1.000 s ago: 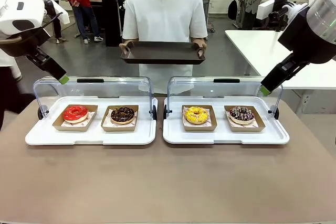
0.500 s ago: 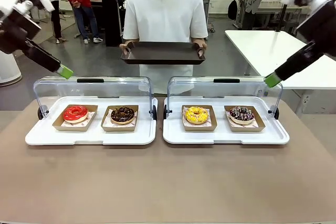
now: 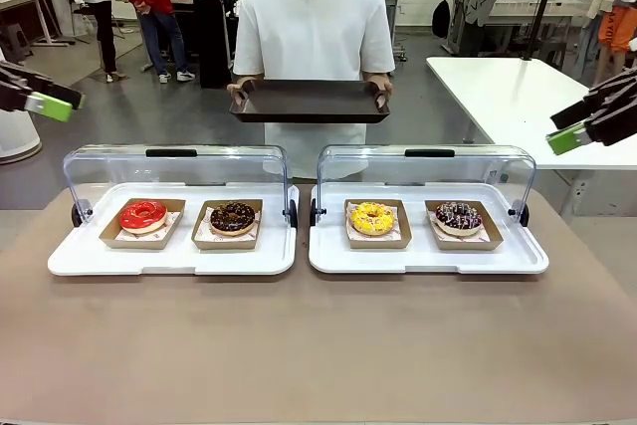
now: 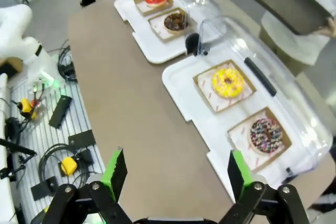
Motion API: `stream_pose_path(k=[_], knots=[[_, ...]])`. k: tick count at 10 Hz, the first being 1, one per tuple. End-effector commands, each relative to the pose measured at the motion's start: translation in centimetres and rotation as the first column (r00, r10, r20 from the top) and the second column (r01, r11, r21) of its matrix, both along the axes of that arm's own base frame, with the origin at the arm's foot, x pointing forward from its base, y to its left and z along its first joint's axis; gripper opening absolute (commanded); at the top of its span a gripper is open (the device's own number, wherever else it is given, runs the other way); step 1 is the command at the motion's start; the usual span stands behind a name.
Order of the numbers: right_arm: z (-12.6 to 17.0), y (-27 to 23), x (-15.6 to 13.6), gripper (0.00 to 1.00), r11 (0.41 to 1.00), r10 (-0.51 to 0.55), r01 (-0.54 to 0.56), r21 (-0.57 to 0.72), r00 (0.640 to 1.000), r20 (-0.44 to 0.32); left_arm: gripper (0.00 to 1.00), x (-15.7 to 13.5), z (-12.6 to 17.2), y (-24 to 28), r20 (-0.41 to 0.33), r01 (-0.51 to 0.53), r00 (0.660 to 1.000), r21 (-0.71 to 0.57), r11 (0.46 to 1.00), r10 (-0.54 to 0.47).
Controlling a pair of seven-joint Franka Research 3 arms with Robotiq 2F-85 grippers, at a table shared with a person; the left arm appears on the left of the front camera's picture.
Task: Provide the desired donut to the person.
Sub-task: Pick up and lift the Paper togo box containing the Donut pointed at by the person.
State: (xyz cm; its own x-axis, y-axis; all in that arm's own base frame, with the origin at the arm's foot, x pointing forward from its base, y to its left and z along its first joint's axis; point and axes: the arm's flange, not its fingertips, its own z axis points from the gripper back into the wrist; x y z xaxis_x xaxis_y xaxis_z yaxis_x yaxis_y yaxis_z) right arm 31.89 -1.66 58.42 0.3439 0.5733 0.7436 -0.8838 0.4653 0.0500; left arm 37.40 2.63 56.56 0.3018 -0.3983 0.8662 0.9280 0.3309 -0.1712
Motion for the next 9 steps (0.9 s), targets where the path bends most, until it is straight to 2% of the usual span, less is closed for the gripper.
stream_pose_path(k=[1, 2, 4, 6, 8, 9], knots=[[0.1, -2.5, 1.4, 1.00, 0.992, 0.055, -0.058, 0.111, 0.998, 0.032, 1.00, 1.2, -0.5, 2.8, 0.016, 0.027, 1.000, -0.050, 0.998, -0.026], [0.3, -4.4, 1.4, 1.00, 0.979, 0.064, -0.071, 0.192, 0.997, 0.038, 1.00, 0.9, -0.6, 4.5, 0.033, 0.028, 0.999, -0.069, 0.997, -0.025], [0.3, -8.0, 1.3, 1.00, 0.961, 0.090, -0.083, 0.262, 0.996, -0.012, 1.00, 0.5, -0.9, 7.4, 0.053, 0.044, 0.998, -0.134, 0.990, -0.037], [-0.3, -10.2, 1.3, 1.00, 0.975, 0.101, -0.076, 0.207, 0.988, -0.117, 1.00, 0.5, -1.5, 9.2, 0.050, 0.048, 0.998, -0.156, 0.987, -0.040], [-0.7, -11.4, 1.2, 1.00, 0.984, 0.067, -0.047, 0.169, 0.991, -0.116, 1.00, 0.4, -2.1, 10.5, 0.054, 0.054, 0.997, -0.170, 0.984, -0.046], [-0.9, -11.5, 1.1, 1.00, 0.985, 0.074, -0.059, 0.165, 0.993, -0.091, 1.00, 0.3, -2.2, 11.1, 0.057, 0.069, 0.997, -0.165, 0.984, -0.060]])
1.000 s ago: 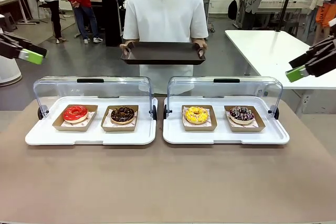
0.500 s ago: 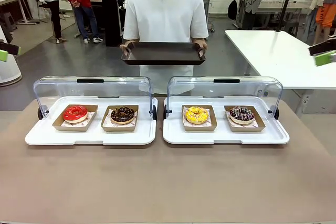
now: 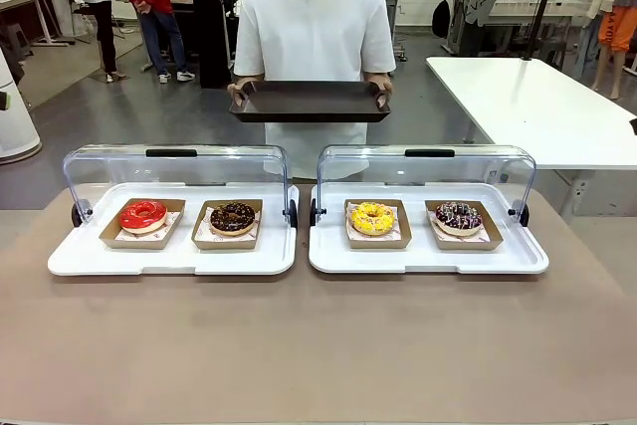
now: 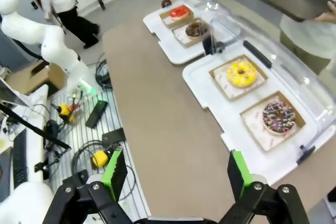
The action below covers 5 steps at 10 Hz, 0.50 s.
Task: Provide the desired donut to the person.
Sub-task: Pick up and lift the Paper togo box containing the Donut pointed at by the person.
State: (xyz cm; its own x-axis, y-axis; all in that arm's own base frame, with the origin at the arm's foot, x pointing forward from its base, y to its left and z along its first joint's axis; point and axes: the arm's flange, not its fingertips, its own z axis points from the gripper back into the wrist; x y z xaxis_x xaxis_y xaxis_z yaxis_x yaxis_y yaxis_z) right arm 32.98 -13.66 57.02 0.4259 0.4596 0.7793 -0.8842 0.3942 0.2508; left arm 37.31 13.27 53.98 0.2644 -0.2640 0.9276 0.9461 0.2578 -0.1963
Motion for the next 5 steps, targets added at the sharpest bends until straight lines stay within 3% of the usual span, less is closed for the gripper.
stream_pose_path(k=[1, 5], knots=[[0.61, 0.27, -0.29, 1.00, 1.000, 0.027, -0.027, 0.004, 0.997, 0.072, 1.00, -0.03, 0.28, 0.83, 0.039, 0.044, 0.998, -0.011, 0.999, -0.044], [0.73, 0.15, -0.72, 1.00, 0.995, 0.044, -0.059, 0.085, 0.985, 0.164, 1.00, -0.76, -0.50, 1.57, 0.140, 0.080, 0.987, -0.033, 0.996, -0.075]])
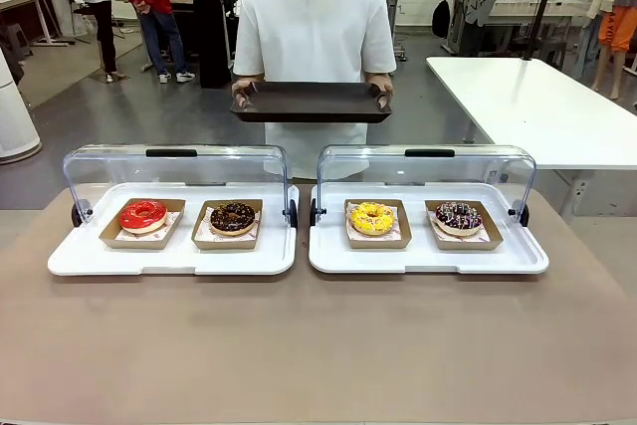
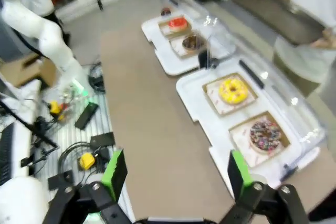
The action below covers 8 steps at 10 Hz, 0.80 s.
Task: Provide the desired donut to the person.
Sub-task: Pick up and lift the Paper togo box containing the Donut pointed at by the person.
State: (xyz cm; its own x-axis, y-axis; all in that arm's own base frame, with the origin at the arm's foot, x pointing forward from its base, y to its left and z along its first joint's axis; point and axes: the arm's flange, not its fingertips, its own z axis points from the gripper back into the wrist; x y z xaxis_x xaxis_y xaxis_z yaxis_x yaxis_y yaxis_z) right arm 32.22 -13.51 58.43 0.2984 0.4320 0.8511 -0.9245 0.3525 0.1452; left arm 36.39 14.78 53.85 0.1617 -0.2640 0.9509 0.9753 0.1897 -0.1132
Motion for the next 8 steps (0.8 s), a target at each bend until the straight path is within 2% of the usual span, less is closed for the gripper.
stream_pose_path(k=[1, 4, 7, 8], knots=[[-0.70, -0.01, 0.08, 1.00, 0.998, 0.020, -0.022, 0.061, 0.999, 0.040, 1.00, 0.08, -0.68, -0.11, 0.055, 0.003, 0.998, -0.026, 1.000, -0.002], [-0.72, 0.54, 0.31, 1.00, 0.998, 0.030, -0.031, 0.049, 0.999, 0.025, 1.00, 0.08, -1.00, -0.38, 0.053, -0.018, 0.998, -0.040, 0.999, 0.020], [-0.43, 0.68, 0.16, 1.00, 0.998, 0.052, -0.053, 0.045, 0.998, 0.041, 1.00, 0.23, -0.99, -0.29, 0.057, -0.022, 0.998, -0.043, 0.999, 0.025], [-0.50, 0.65, 0.17, 1.00, 0.997, 0.055, -0.057, 0.048, 0.998, 0.043, 1.00, 0.24, -0.71, -0.13, 0.031, -0.009, 0.999, -0.024, 1.000, 0.009]])
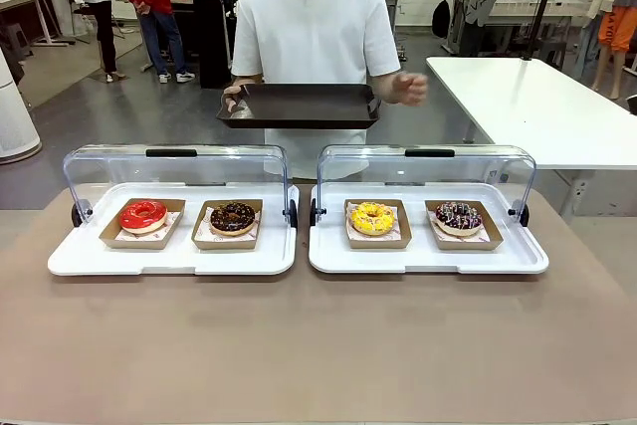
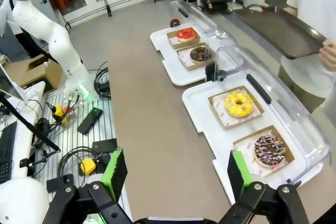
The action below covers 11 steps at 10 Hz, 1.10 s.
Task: Provide the desired donut to the person.
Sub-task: Pick up and lift the Paper togo box containing the Donut pointed at by the person.
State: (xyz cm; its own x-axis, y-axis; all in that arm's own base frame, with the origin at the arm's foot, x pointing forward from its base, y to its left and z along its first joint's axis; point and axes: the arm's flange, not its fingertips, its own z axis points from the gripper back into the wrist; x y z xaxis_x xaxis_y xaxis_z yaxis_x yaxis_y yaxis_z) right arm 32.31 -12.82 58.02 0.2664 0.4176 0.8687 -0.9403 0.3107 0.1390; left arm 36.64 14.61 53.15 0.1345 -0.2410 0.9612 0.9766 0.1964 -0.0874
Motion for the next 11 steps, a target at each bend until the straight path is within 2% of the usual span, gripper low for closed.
stream_pose_path(k=[1, 11], knots=[[-0.24, -0.04, 0.12, 1.00, 1.000, 0.007, -0.007, 0.012, 1.000, 0.017, 1.00, -0.02, -0.01, 0.04, 0.000, 0.000, 1.000, -0.002, 1.000, 0.000], [0.01, -0.46, -0.27, 1.00, 1.000, -0.014, 0.014, -0.004, 1.000, -0.001, 1.00, -0.02, -0.01, 0.04, 0.000, 0.000, 1.000, -0.002, 1.000, 0.000]])
